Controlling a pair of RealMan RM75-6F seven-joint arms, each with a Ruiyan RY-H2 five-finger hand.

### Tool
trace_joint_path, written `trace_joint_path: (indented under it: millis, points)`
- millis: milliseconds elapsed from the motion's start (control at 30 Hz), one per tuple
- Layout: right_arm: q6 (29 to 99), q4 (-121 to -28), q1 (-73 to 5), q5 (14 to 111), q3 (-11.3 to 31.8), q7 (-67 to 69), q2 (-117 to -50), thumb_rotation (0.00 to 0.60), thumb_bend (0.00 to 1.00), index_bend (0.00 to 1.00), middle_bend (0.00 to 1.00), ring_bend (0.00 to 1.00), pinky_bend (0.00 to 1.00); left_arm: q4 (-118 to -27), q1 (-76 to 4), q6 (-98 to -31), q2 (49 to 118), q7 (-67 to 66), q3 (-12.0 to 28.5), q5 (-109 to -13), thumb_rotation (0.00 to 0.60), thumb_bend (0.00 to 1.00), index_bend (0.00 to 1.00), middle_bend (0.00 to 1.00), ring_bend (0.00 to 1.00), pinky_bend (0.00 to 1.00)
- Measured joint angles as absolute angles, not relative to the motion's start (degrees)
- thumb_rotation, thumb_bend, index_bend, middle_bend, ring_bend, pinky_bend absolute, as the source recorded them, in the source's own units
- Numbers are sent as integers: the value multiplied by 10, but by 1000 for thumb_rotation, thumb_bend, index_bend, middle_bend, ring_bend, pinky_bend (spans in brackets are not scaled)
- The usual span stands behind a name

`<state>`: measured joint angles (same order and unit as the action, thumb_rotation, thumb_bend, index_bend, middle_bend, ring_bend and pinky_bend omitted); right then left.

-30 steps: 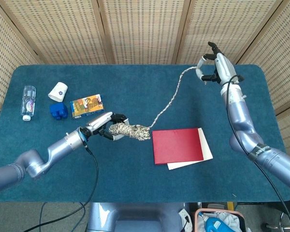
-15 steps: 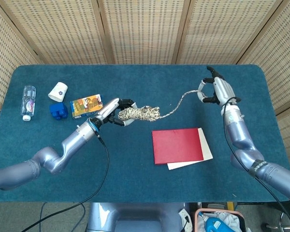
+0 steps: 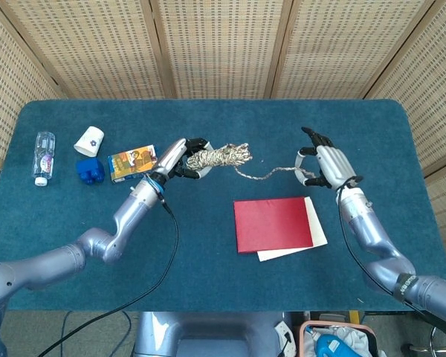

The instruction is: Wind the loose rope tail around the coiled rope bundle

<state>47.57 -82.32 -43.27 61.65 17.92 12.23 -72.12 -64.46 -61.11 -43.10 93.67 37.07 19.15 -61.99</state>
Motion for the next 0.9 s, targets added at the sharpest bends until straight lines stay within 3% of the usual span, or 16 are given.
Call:
trace_joint_path:
  millis: [533, 900]
  points:
    - [571, -959, -379, 837, 123, 203, -649, 600, 492, 724, 0, 0, 0, -577, -634, -461, 1019, 177, 236, -518, 600, 558, 793, 594, 517, 590]
    - [577, -1059, -411, 867, 150, 219, -623, 600, 492, 725, 0, 0, 0, -562, -639, -463, 1042, 80, 215, -529, 600, 559, 796, 597, 519, 594]
